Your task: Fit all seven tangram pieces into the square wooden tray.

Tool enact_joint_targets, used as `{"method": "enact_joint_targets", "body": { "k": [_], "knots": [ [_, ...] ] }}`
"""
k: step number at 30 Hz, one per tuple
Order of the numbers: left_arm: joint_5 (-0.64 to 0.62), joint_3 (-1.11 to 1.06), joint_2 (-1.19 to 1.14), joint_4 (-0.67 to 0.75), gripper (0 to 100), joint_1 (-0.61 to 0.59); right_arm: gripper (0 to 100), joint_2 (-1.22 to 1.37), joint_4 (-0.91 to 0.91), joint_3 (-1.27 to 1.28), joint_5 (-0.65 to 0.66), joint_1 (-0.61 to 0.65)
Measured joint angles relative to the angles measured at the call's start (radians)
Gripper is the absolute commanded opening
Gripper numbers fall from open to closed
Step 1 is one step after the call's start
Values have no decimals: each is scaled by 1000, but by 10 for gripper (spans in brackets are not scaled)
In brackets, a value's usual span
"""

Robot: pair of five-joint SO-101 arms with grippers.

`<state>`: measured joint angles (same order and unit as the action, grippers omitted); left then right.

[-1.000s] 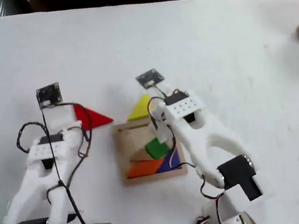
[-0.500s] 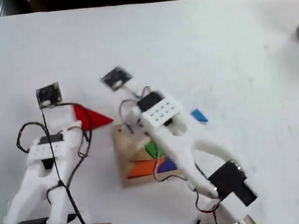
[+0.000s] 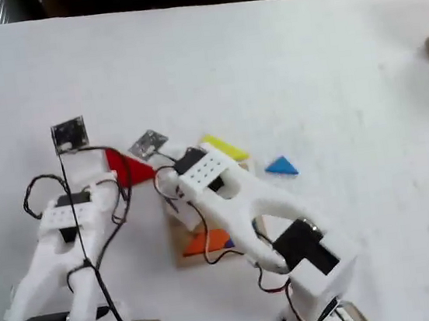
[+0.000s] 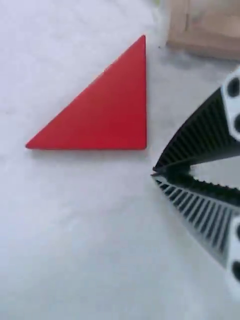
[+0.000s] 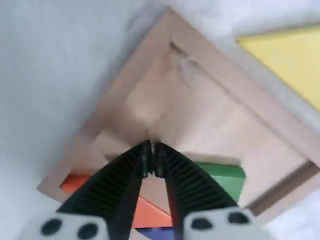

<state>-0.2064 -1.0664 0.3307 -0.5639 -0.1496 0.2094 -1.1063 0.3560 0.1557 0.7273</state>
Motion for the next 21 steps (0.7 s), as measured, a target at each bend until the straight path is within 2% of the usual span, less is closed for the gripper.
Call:
{"method": "enact_joint_targets", "body": {
  "k": [8, 16, 21],
  "knots": [
    [0, 0, 0, 5, 20, 0, 18, -58, -58, 0, 0, -6],
    [0, 0, 0, 5, 20, 0, 18, -89, -63, 0, -2, -91],
    [0, 0, 0, 5, 20, 0, 18, -94, -63, 0, -2, -63]
  ]
}}
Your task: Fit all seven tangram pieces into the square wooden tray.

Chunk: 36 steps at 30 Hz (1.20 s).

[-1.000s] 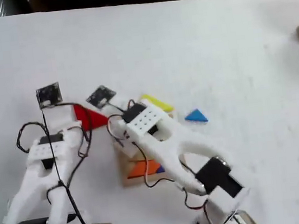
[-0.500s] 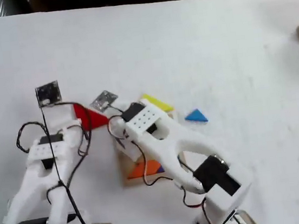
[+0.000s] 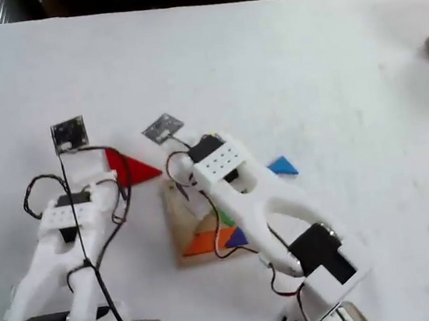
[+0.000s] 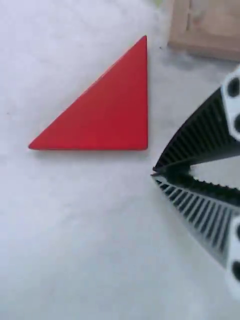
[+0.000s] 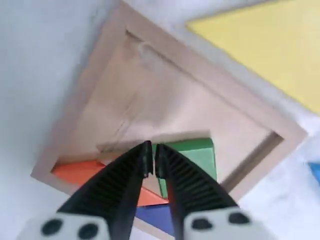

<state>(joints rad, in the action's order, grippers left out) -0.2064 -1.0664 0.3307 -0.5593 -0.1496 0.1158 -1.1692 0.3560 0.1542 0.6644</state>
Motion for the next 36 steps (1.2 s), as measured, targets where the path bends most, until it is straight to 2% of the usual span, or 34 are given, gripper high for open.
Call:
{"method": "enact_joint_targets", "body": {
  "k": [5, 14, 36],
  "knots": [
    [0, 0, 0, 0, 20, 0, 18, 0, 21, 0, 0, 60],
    [0, 0, 0, 0, 20, 0, 18, -2, 37, 63, 2, 68],
    [0, 0, 0, 0, 20, 0, 18, -2, 28, 23, 26, 64]
  ]
}}
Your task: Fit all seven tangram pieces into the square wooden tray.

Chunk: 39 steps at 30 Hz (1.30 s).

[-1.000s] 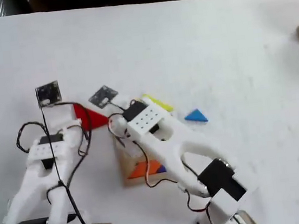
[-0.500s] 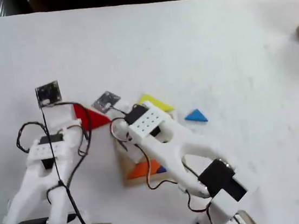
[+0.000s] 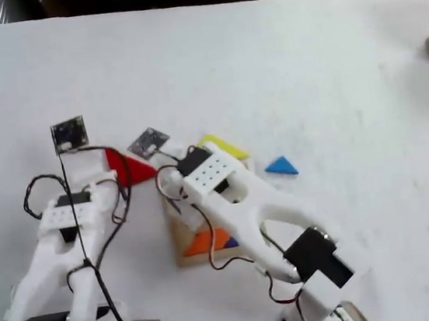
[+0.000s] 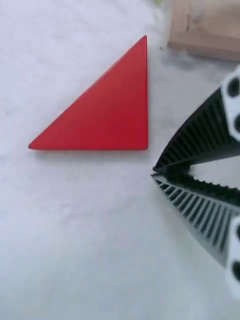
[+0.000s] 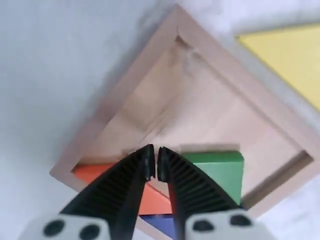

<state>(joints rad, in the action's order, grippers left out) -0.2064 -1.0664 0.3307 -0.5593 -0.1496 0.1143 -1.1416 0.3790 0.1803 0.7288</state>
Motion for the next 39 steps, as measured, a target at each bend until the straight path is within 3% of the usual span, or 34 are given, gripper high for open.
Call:
{"method": "enact_joint_targets", "body": {
  "k": [23, 30, 39],
  "knots": [
    [0, 0, 0, 0, 20, 0, 18, -20, 63, 115, 75, 48],
    [0, 0, 0, 0, 20, 0, 18, -143, 34, 92, 75, 41],
    [0, -2, 0, 0, 20, 6, 18, -167, 78, 89, 83, -121]
  ]
}}
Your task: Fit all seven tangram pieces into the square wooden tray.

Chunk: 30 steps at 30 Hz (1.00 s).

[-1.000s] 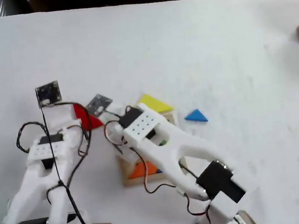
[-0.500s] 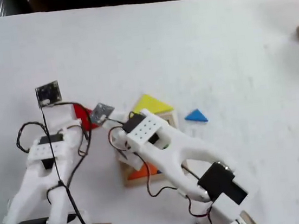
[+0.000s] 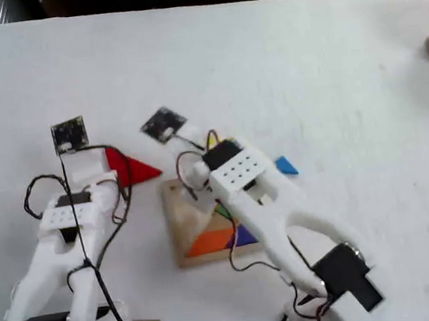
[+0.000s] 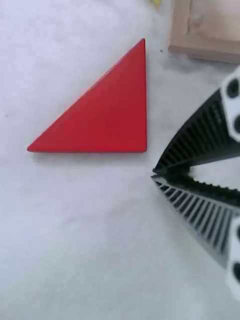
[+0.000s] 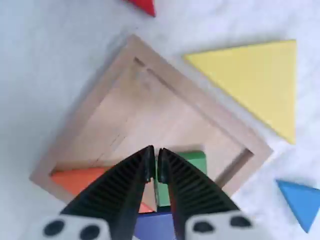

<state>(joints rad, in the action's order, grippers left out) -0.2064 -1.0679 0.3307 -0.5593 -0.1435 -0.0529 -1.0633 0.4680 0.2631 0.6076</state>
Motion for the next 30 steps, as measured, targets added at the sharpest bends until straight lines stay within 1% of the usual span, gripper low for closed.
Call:
{"method": "enact_joint_targets", "body": {
  "k": [2, 6, 30],
  "knots": [
    [2, 0, 0, 0, 20, 0, 18, 51, 21, 0, 0, -25],
    [0, 0, 0, 0, 20, 0, 18, 126, 35, -5, 0, -23],
    [0, 0, 0, 0, 20, 0, 18, 137, 2, -18, 0, -23]
  ]
}}
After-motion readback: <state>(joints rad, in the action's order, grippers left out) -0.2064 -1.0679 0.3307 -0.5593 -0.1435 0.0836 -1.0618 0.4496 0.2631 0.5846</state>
